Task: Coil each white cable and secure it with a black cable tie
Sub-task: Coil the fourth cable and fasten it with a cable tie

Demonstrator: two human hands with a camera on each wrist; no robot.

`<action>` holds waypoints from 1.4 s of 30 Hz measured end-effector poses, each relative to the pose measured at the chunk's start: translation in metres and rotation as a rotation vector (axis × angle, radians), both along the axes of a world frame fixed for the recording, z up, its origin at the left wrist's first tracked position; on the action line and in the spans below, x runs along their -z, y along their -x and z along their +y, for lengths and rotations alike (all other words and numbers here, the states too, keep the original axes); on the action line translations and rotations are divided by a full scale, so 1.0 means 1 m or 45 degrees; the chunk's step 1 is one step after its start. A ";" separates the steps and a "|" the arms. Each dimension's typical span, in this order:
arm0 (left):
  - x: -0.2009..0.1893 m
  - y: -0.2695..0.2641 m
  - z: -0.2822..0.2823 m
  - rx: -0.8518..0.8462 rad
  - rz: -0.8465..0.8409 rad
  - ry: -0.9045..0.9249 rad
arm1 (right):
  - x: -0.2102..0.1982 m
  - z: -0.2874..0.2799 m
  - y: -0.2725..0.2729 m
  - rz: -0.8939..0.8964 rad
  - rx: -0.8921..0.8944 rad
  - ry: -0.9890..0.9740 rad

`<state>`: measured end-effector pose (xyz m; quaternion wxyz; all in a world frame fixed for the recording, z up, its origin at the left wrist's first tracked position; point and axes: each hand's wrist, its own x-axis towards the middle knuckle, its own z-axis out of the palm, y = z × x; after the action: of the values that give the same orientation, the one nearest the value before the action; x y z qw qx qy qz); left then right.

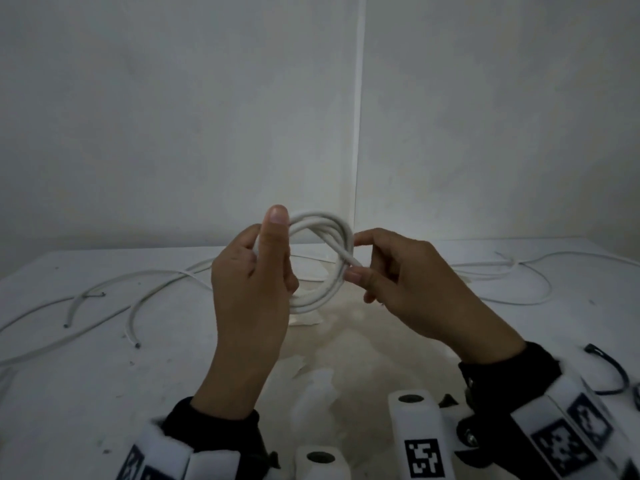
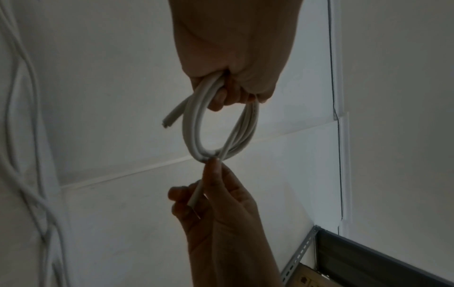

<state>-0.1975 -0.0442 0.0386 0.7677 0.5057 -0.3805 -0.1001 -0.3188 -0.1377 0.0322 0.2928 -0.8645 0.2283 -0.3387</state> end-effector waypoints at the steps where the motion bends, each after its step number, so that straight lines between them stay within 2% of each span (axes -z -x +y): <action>1: -0.003 0.000 0.001 0.042 0.075 0.050 | 0.000 0.001 0.000 -0.054 -0.066 -0.079; 4: -0.008 0.000 0.003 0.221 0.295 0.172 | -0.004 0.009 -0.006 -0.248 -0.251 -0.290; 7: -0.007 0.002 0.001 0.341 0.397 0.158 | -0.004 0.017 -0.013 -0.527 -0.407 -0.603; 9: -0.005 0.002 -0.001 0.432 0.429 0.117 | -0.006 0.019 -0.015 -0.627 -0.422 -0.668; 13: -0.002 -0.009 0.001 0.592 0.305 -0.105 | -0.008 0.014 -0.009 -0.540 -0.289 -0.463; 16: -0.003 -0.014 0.003 0.629 0.228 -0.325 | -0.013 0.012 -0.001 -0.287 -0.229 -0.231; 18: -0.003 -0.010 0.004 0.604 0.089 -0.479 | -0.014 0.011 0.004 -0.111 -0.237 -0.164; 20: -0.003 -0.002 0.005 0.578 0.006 -0.552 | -0.014 0.012 0.005 -0.040 -0.246 -0.133; 25: -0.007 0.008 0.002 0.670 0.363 -0.475 | -0.013 0.012 0.004 -0.101 -0.254 -0.085; 29: -0.005 0.010 0.000 0.608 0.357 -0.396 | -0.012 0.013 0.001 -0.165 -0.234 -0.096; 33: -0.006 0.013 0.000 0.537 0.379 -0.334 | -0.015 0.013 0.001 -0.379 -0.256 -0.393; 36: -0.004 0.013 -0.001 0.518 0.405 -0.257 | -0.016 0.012 0.003 -0.386 -0.326 -0.557; 39: -0.003 0.014 -0.002 0.587 0.412 -0.203 | -0.016 0.011 0.003 -0.387 -0.298 -0.499; 42: -0.003 0.009 0.000 0.642 0.202 -0.309 | -0.017 0.009 0.005 -0.354 -0.217 -0.288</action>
<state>-0.2065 -0.0441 0.0419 0.6799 0.4740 -0.4181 -0.3718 -0.3238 -0.1289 0.0490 0.4444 -0.7871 0.1484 -0.4011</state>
